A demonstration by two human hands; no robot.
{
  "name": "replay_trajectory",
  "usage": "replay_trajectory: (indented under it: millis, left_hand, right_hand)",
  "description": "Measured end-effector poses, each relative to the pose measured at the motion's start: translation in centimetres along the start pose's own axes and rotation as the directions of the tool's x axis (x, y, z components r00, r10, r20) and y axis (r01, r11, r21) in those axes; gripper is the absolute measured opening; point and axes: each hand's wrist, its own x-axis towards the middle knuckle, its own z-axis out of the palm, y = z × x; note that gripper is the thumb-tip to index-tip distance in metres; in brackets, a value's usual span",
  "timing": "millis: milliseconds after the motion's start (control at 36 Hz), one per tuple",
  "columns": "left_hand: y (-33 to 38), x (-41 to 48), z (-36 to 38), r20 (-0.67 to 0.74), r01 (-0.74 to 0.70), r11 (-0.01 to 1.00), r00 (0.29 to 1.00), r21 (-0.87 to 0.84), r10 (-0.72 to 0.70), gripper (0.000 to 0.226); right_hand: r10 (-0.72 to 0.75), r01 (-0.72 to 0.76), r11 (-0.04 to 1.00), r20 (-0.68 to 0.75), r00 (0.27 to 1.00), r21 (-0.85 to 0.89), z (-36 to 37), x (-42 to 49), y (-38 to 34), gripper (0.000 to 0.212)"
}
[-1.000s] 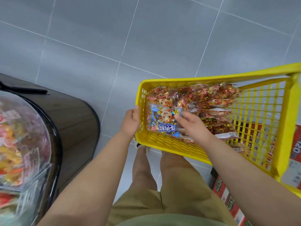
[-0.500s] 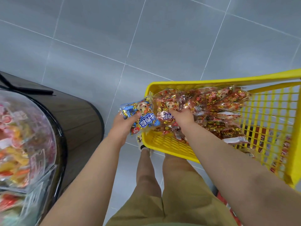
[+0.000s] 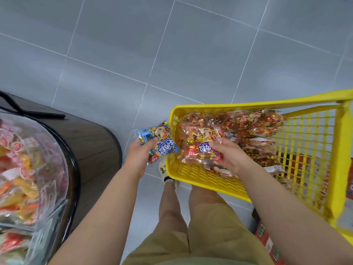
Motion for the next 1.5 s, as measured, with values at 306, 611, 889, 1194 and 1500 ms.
replay_trajectory:
  millis: [306, 611, 889, 1194, 1500]
  left_hand:
    - [1.4, -2.8, 4.9, 0.235, 0.077, 0.993, 0.967, 0.091, -0.097, 0.019]
    - [-0.1, -2.6, 7.6, 0.22, 0.093, 0.949, 0.962, 0.302, -0.164, 0.04]
    - [-0.9, -2.8, 10.3, 0.213, 0.062, 0.902, 0.963, 0.427, -0.167, 0.031]
    - [-0.1, -4.2, 10.8, 0.247, 0.009, 0.893, 0.96, 0.45, -0.134, 0.033]
    - [3.4, -8.4, 7.1, 0.307, -0.09, 0.94, 0.951, 0.329, -0.016, 0.022]
  right_hand:
    - [-0.301, 0.31, 0.944, 0.091, 0.949, -0.112, 3.8, -3.7, 1.8, 0.015]
    - [-0.326, -0.056, 0.688, -0.377, 0.867, -0.724, -8.1, -4.6, 3.8, 0.029]
    - [-0.227, -0.564, 0.487, -0.72, 0.656, -0.667, -13.3, -4.8, 6.6, 0.046]
    - [-0.113, -0.243, 0.894, -0.714, 0.691, -0.376, -14.9, -6.8, 5.7, 0.044]
    - [0.026, 0.127, 0.943, -0.445, 0.895, 0.309, -10.8, -14.3, 3.5, 0.024]
